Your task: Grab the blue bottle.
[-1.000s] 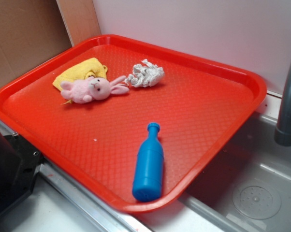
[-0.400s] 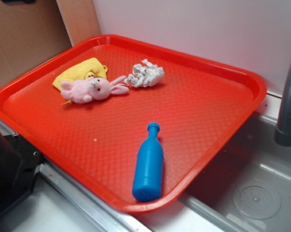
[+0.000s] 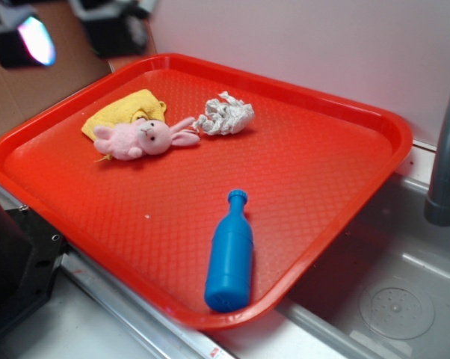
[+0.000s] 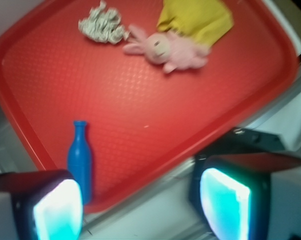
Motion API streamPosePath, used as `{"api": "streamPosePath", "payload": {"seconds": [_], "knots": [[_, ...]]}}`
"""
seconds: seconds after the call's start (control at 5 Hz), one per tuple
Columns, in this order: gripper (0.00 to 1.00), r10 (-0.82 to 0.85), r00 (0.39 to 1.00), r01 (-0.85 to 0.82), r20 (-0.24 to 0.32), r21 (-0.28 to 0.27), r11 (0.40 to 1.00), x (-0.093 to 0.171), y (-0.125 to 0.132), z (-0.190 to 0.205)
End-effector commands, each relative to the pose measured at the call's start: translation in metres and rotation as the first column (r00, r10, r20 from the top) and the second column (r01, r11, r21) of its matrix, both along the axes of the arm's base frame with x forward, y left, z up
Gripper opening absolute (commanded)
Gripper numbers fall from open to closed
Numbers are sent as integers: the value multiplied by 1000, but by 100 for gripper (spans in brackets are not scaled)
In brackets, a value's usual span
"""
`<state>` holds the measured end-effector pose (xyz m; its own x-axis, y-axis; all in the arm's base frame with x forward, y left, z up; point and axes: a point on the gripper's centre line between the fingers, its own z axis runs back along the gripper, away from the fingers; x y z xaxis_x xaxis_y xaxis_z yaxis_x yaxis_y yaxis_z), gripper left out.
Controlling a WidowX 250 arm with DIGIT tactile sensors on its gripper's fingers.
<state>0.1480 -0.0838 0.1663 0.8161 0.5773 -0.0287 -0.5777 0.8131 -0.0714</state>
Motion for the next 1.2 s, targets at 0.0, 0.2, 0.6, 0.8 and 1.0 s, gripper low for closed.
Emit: {"api": "streamPosePath", "payload": {"seconds": [0.0, 0.2, 0.6, 0.8, 1.0], "knots": [[100, 34, 999, -35, -32, -52, 998, 13, -49, -54], [100, 22, 997, -24, -70, -34, 999, 12, -68, -87], [100, -4, 996, 8, -87, 43, 999, 13, -90, -136], [81, 19, 996, -15, -90, 41, 999, 13, -89, -143], [0, 61, 994, -58, -88, 32, 998, 10, -83, -144]]}}
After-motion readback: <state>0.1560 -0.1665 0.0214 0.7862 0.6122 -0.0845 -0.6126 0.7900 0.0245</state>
